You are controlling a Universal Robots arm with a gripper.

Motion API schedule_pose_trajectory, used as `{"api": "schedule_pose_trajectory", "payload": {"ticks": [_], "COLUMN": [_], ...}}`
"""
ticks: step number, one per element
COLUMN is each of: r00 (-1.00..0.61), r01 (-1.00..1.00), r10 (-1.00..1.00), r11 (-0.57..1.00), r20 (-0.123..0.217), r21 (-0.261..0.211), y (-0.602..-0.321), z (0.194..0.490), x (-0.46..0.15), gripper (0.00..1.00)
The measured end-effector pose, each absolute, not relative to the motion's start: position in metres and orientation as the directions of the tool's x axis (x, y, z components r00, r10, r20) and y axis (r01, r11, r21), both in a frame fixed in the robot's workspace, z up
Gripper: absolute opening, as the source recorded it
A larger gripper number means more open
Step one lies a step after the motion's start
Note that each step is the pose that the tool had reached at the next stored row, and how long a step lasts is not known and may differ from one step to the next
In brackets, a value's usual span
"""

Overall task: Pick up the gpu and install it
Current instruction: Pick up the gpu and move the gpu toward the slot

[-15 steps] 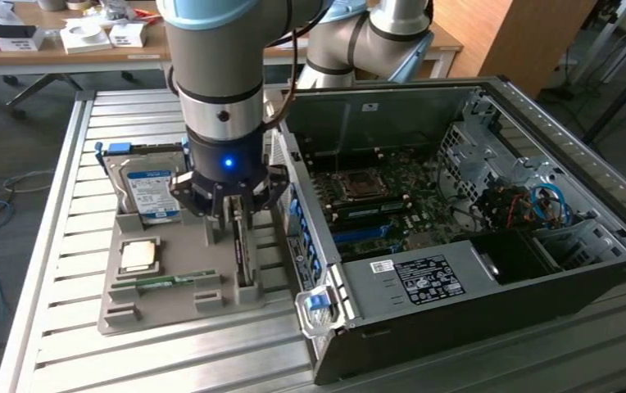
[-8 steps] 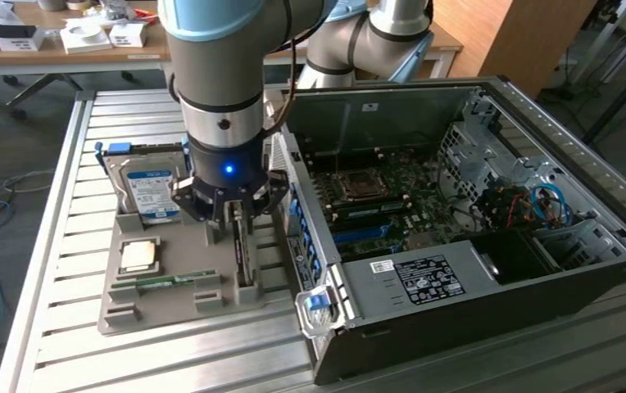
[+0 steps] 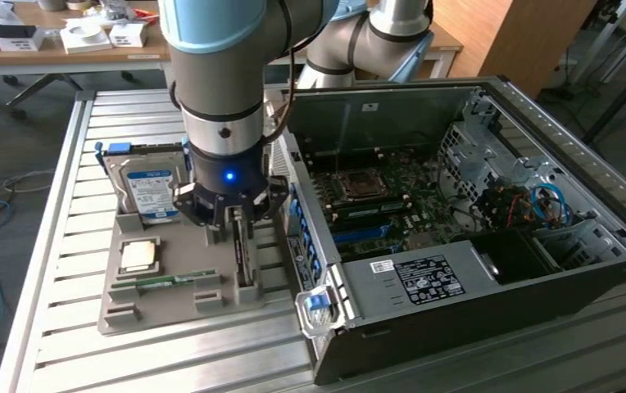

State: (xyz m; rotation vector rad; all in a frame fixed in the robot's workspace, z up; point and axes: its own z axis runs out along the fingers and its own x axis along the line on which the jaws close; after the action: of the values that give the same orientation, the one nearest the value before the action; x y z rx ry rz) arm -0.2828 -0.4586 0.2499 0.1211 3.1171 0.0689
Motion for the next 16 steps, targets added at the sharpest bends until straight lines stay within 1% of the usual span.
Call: {"api": "schedule_pose_trajectory", "payload": {"ticks": [16], "r00": [-0.997], "r01": [0.077], "r10": [0.078], "r11": [0.996], "r20": [-0.020], "r21": [0.045], "y": [-0.459], "z": [0.237], "x": [-0.283], "gripper": [0.42]}}
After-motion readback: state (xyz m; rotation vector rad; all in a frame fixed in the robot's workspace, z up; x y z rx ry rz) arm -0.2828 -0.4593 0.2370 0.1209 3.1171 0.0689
